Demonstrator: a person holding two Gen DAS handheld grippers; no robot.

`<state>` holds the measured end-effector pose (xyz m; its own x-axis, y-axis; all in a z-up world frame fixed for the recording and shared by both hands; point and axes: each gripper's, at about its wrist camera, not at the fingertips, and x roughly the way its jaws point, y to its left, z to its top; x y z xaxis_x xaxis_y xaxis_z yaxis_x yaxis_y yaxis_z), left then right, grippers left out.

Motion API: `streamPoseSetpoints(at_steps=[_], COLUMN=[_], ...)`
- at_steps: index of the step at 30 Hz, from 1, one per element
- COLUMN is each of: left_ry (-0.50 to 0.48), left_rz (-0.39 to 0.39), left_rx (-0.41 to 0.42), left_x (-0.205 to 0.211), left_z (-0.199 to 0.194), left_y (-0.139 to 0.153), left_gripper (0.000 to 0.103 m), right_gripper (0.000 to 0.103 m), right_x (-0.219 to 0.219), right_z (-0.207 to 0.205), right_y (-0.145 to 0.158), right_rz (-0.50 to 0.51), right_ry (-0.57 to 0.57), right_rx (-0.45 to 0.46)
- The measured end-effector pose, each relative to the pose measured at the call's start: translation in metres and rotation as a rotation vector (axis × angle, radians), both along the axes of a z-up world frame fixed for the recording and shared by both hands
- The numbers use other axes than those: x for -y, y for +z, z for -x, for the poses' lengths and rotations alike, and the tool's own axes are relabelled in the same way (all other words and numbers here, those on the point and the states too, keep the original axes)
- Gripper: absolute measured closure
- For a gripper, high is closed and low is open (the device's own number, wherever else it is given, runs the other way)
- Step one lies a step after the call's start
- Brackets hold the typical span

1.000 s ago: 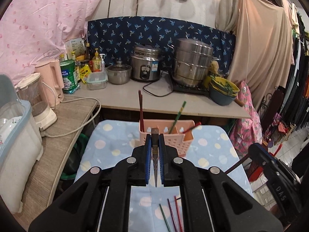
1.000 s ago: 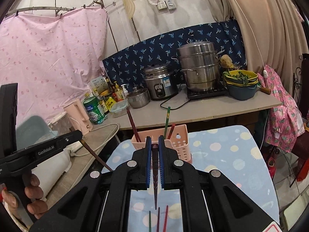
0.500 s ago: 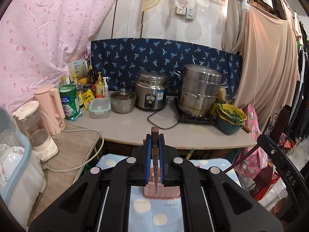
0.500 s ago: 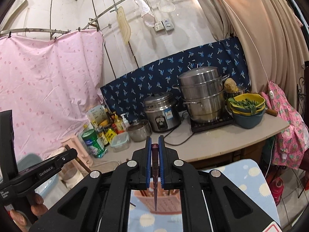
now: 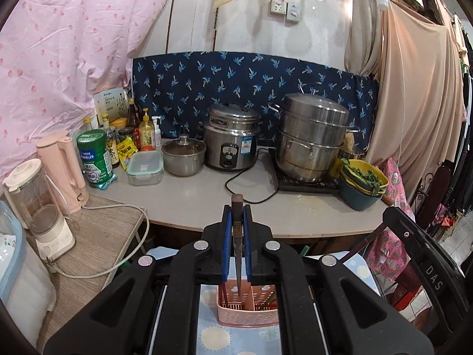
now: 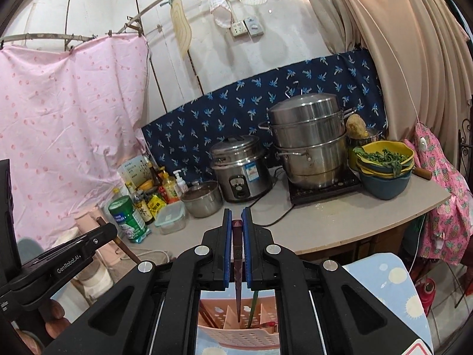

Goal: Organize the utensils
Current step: 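Carry both chopsticks up into the pink holder and open both tools, then move both open tools back down to the remaining chopsticks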

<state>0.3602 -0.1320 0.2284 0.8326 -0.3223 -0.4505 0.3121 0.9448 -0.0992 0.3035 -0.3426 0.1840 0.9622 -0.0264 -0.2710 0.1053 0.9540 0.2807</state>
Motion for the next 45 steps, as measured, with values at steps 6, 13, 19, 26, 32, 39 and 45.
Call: streamPoseSetpoints(at_steps=[6,13,19,26,32,39,45], left_ry=[-0.005,0.001,-0.002,-0.009,-0.022,-0.025,-0.034], left_rz=[-0.003,-0.015,-0.018,-0.015,-0.028,-0.034,-0.047], left_rx=[-0.045,-0.078,-0.1,-0.113,-0.116,-0.116,-0.115], left_x=[0.004,0.011,0.014,0.013,0.013,0.008,0.005], left_z=[-0.015,-0.024,-0.025,-0.017,-0.004,0.015,0.036], left_y=[-0.02,-0.038,-0.044,-0.043,-0.042,-0.039,-0.039], left_gripper=[0.096,0.095,0.074,0.048,0.044,0.038,0.038], right_gripper=[0.096,0.096,0.095,0.075,0.074,0.073,0.072], right_x=[-0.001,-0.001,-0.001,0.0,-0.002,-0.009,-0.015], right_z=[-0.015,-0.023,-0.024,-0.011,0.0,0.02,0.042], right_y=[-0.019,-0.036,-0.043,-0.041,-0.043,-0.043,-0.044], right_rz=[-0.001,0.008,0.015,0.011,0.008,0.002,-0.003], right_ry=[0.003,0.008,0.013,0.005,0.007,0.016,0.021], right_rx=[-0.041,-0.082,-0.101,-0.09,-0.094,-0.097,-0.099])
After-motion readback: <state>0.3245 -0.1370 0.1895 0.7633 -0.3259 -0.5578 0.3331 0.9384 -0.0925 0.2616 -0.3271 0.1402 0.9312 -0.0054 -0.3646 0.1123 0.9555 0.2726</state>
